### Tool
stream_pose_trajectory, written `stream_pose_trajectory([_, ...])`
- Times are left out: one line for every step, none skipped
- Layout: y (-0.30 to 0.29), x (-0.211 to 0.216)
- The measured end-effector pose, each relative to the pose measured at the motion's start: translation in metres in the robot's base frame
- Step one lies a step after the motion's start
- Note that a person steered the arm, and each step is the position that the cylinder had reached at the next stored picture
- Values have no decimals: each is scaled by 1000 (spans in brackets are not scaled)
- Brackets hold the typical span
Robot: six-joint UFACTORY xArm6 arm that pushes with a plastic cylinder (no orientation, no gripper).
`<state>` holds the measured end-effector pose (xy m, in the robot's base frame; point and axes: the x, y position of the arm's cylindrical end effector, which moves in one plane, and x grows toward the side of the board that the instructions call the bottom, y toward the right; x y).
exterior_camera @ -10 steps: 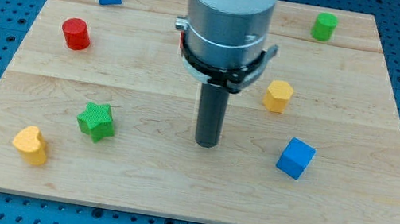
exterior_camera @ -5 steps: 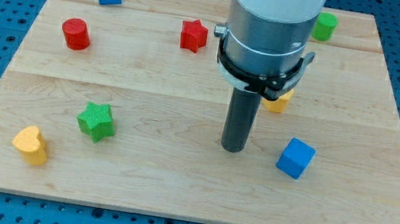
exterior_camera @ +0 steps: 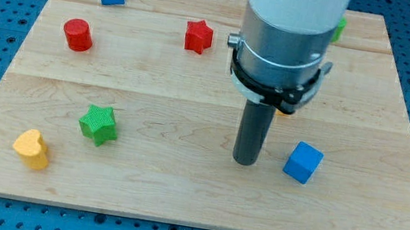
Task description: Push the blue cube towards the yellow hexagon
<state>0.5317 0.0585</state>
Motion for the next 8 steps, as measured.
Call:
stream_pose_trajectory([14,15])
stream_pose_trajectory([43,15])
stream_pose_trajectory([57,10])
stream_pose_trajectory([76,9])
stream_pose_trajectory([92,9])
stream_pose_trajectory([116,9])
stream_pose_trajectory([116,-6])
stream_pose_trajectory([92,-25])
